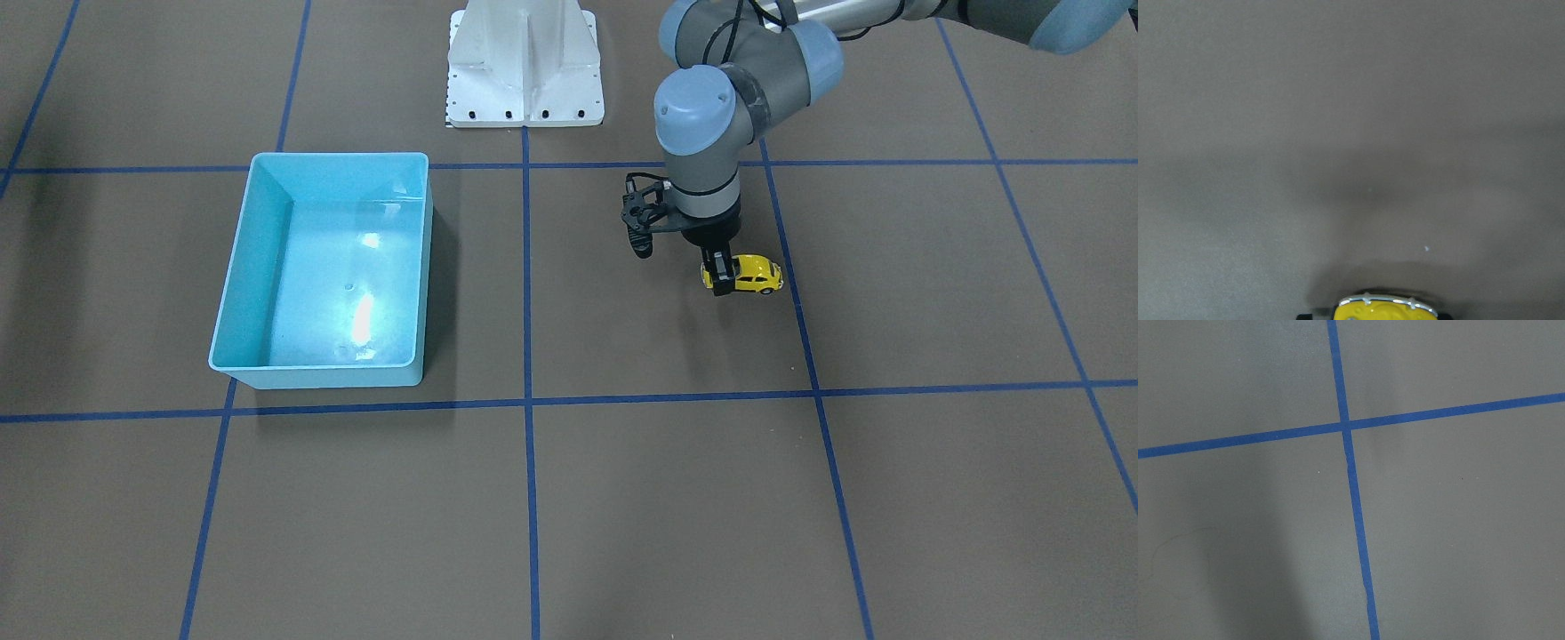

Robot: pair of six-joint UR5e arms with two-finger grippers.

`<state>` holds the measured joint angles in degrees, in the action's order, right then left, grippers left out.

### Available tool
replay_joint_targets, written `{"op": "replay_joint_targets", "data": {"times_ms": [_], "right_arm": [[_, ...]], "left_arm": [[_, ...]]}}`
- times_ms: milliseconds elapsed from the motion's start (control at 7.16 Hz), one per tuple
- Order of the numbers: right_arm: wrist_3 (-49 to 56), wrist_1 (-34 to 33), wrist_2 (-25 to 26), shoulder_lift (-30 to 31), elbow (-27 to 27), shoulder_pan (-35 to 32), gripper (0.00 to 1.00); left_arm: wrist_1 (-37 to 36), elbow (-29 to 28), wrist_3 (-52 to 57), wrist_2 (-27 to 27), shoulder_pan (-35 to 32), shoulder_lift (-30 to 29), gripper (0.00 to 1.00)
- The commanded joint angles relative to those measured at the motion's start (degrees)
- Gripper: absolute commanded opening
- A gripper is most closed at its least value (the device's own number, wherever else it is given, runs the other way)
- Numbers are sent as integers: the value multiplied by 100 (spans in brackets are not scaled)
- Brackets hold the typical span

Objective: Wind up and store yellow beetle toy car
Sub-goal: 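Slide the car along the table farther from the robot with the left gripper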

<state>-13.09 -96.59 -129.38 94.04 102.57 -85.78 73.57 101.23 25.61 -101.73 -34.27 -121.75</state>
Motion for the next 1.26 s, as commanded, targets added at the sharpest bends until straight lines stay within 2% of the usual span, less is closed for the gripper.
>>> {"op": "replay_joint_targets", "data": {"times_ms": [0,559,1118], "right_arm": [[0,0,0,0,0,0,100],[0,0,0,0,0,0,100],[0,0,0,0,0,0,100]], "left_arm": [[313,81,41,-565,-316,229,0],[1596,55,700,-1059,-589,931,0],[1713,-146,691,-1059,-651,934,0]]}}
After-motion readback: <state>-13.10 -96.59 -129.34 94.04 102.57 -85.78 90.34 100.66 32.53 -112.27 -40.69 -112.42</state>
